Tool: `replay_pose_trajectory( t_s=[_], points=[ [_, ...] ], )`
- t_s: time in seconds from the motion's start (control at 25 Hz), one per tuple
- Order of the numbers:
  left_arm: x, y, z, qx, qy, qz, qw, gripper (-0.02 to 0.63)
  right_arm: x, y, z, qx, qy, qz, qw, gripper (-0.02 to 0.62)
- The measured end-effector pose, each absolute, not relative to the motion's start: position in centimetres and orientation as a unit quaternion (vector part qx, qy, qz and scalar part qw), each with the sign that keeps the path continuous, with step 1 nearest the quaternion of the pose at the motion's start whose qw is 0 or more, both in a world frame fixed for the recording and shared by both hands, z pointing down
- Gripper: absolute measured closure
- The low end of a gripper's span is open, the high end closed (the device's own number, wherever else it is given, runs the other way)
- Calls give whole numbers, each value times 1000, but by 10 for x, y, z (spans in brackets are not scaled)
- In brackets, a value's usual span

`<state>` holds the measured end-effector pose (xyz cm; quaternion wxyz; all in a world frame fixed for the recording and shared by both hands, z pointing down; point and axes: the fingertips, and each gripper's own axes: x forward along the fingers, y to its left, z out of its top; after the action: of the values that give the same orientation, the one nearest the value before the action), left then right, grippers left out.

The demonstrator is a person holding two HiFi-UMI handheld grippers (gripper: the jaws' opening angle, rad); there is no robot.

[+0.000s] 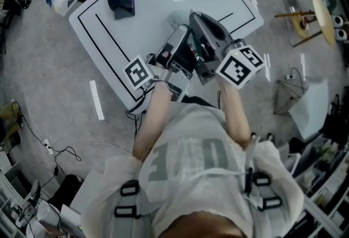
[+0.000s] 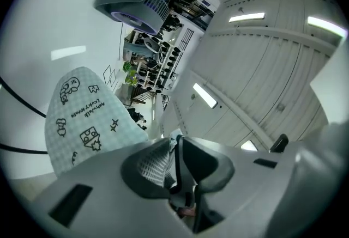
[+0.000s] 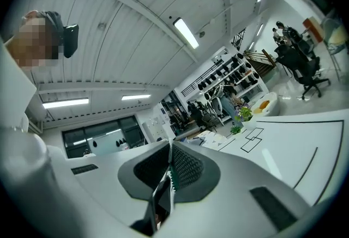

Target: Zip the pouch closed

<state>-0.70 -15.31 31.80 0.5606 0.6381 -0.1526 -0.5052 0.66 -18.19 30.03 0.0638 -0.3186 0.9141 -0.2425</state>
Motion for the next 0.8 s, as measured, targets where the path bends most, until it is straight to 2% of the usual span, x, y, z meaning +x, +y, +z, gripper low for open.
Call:
replay_pose_trajectory(
  t_s=[0.12,0.32,0.8],
  points=[
    [-6,-151,317,647,-151,-501,555,532,5,-181,299,-320,917,-233,58,575],
    [-1,-152,321,657,-162,-483,556,581,7,-179,303,-322,914,-239,61,575],
    [5,-152,321,676,-165,-458,554,592,4,-177,308,-327,915,-233,45,577]
  ],
)
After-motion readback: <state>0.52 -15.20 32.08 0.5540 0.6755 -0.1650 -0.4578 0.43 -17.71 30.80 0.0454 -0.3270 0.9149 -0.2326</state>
